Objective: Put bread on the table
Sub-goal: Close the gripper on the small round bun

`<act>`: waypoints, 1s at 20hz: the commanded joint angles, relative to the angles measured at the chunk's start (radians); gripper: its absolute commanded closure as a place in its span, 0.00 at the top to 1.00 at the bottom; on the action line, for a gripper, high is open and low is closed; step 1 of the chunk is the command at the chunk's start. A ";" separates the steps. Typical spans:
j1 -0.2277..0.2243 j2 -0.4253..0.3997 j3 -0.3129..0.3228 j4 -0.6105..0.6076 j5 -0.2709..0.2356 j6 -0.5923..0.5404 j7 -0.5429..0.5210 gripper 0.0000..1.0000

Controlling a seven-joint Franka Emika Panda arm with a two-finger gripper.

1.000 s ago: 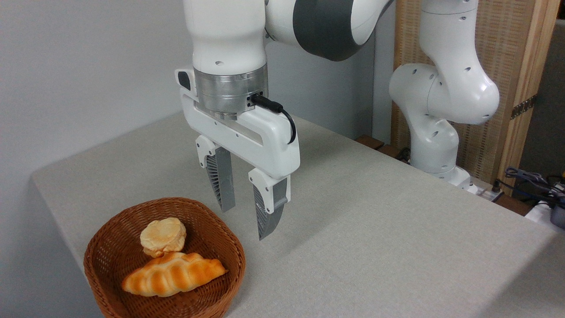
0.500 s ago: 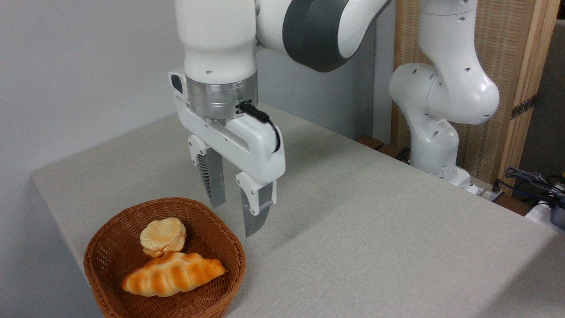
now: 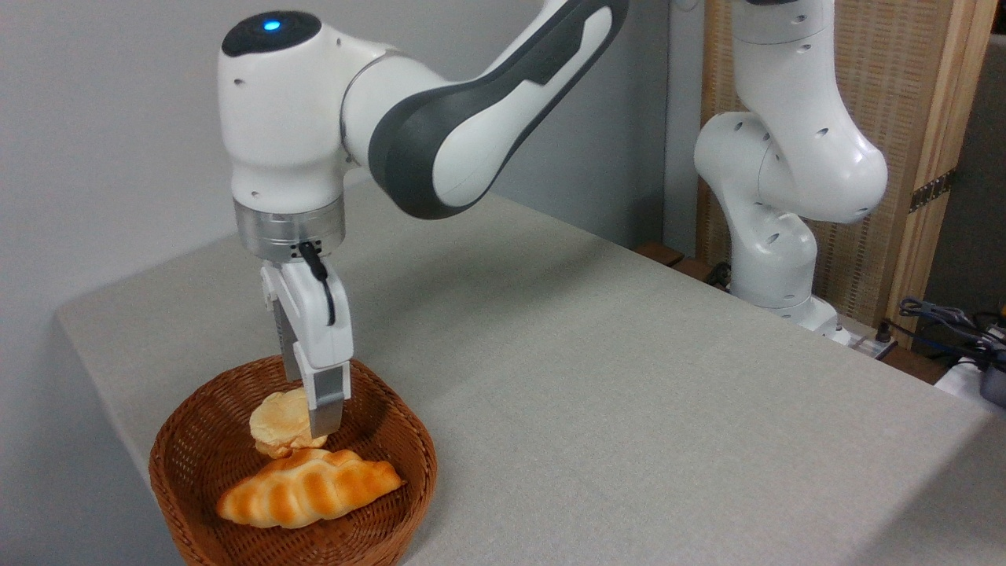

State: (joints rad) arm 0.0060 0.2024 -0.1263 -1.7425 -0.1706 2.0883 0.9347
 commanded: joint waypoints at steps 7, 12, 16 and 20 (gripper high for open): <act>-0.001 0.066 -0.042 0.011 0.016 0.047 0.019 1.00; -0.014 0.077 -0.056 0.012 0.068 0.047 0.009 0.55; -0.012 0.075 -0.056 0.012 0.060 0.044 0.007 0.21; -0.011 0.074 -0.055 0.014 0.060 0.044 0.010 0.21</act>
State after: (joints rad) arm -0.0072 0.2723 -0.1800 -1.7398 -0.1155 2.1224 0.9413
